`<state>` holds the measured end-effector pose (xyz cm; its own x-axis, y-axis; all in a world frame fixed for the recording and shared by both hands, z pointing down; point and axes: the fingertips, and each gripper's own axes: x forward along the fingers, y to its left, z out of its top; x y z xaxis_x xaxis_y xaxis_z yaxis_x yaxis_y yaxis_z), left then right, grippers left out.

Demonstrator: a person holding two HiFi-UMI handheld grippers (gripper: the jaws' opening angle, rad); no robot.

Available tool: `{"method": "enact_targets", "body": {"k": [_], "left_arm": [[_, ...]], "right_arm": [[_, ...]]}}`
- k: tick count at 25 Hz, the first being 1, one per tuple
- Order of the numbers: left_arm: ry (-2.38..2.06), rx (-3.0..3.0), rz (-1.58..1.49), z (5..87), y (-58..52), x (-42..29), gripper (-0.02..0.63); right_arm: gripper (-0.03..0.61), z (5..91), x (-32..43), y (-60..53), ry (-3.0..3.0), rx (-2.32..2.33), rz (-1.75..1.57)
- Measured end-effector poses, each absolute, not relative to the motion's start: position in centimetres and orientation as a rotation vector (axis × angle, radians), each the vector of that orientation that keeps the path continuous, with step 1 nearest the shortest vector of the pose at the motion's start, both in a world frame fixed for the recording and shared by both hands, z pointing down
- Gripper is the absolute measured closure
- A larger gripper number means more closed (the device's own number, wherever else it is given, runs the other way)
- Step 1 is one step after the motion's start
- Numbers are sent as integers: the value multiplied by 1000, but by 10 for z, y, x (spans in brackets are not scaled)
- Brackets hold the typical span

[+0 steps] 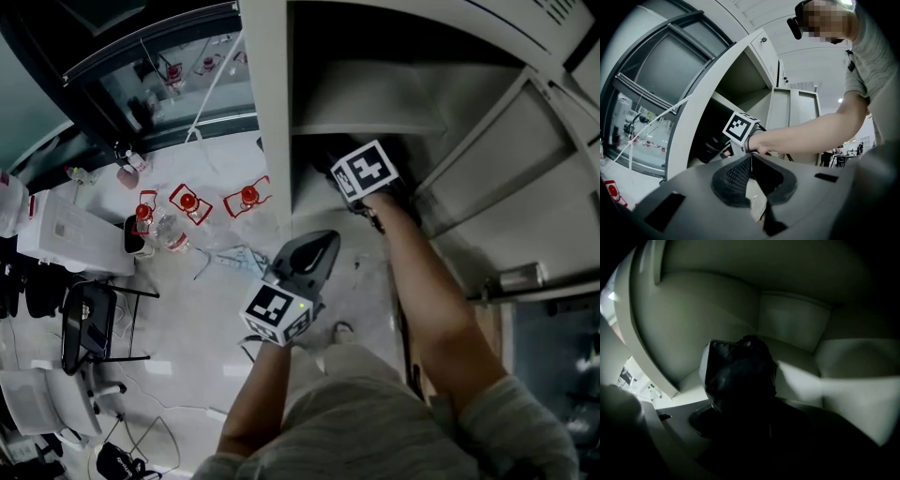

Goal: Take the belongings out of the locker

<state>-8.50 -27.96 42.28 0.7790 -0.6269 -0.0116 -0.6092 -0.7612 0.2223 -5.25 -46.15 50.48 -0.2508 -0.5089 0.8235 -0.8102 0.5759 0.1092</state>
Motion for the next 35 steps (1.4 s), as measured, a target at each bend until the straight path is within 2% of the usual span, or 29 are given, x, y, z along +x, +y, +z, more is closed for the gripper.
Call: {"method": "enact_targets", "body": {"k": [3,11,35], "left_arm": [[-981,2766,-112,424,-276,-87,609],[-1024,2746,-88,425,-278,-97,609],[-1022,2756,-53,418,-267,-102,609]], "right_arm": [[313,501,-75,-450,-1996,1030,442],[324,496,-49,-435,-1980,1077,541],[324,443,-61,-302,-2626,1145,414]]}}
